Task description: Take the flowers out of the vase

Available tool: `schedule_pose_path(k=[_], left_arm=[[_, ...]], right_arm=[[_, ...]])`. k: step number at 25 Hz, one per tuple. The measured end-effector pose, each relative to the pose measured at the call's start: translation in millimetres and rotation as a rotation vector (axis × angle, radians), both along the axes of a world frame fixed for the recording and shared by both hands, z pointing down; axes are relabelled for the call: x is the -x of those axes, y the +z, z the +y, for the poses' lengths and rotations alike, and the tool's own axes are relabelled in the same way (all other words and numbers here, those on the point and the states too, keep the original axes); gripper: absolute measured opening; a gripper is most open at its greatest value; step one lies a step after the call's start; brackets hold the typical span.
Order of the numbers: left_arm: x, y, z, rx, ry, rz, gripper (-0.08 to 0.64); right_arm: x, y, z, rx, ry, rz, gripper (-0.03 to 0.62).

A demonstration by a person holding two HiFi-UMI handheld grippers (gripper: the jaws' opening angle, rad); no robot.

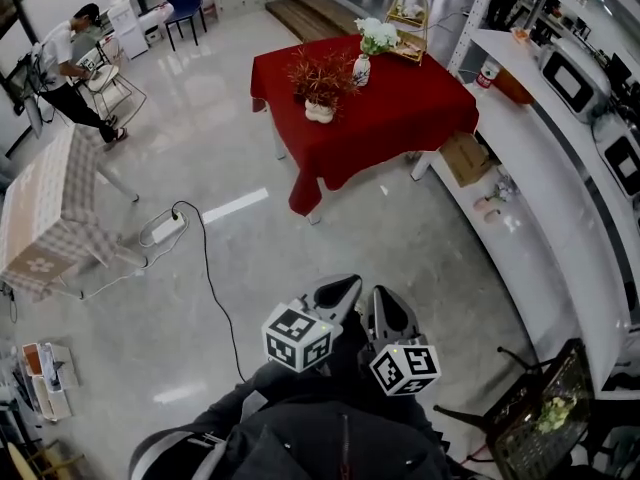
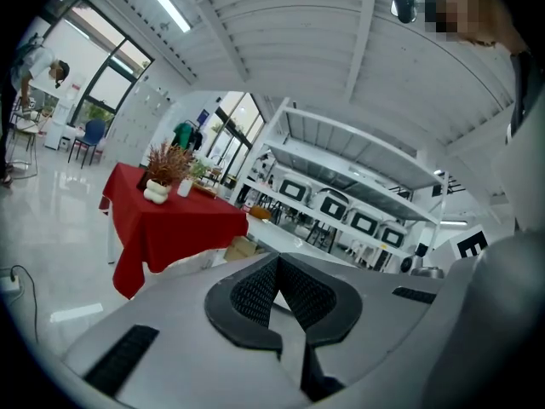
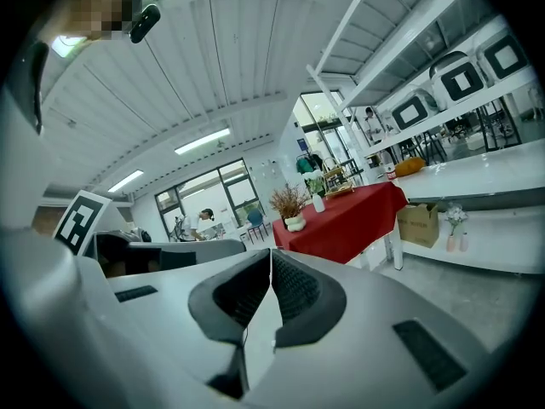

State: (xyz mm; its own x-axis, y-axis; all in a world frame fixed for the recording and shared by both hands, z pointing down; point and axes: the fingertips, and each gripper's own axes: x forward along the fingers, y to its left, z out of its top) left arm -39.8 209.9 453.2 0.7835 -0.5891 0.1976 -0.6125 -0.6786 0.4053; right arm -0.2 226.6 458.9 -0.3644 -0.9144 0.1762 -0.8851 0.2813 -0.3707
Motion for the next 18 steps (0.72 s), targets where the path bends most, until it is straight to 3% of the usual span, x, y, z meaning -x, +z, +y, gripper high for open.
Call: schedule_pose_path(k=[18], left_arm=[[-61, -6, -132, 0.000, 0.006, -0.004, 0.009]], right_arm=[[-54, -6, -128, 0.006, -0.039, 0.023, 0.012]])
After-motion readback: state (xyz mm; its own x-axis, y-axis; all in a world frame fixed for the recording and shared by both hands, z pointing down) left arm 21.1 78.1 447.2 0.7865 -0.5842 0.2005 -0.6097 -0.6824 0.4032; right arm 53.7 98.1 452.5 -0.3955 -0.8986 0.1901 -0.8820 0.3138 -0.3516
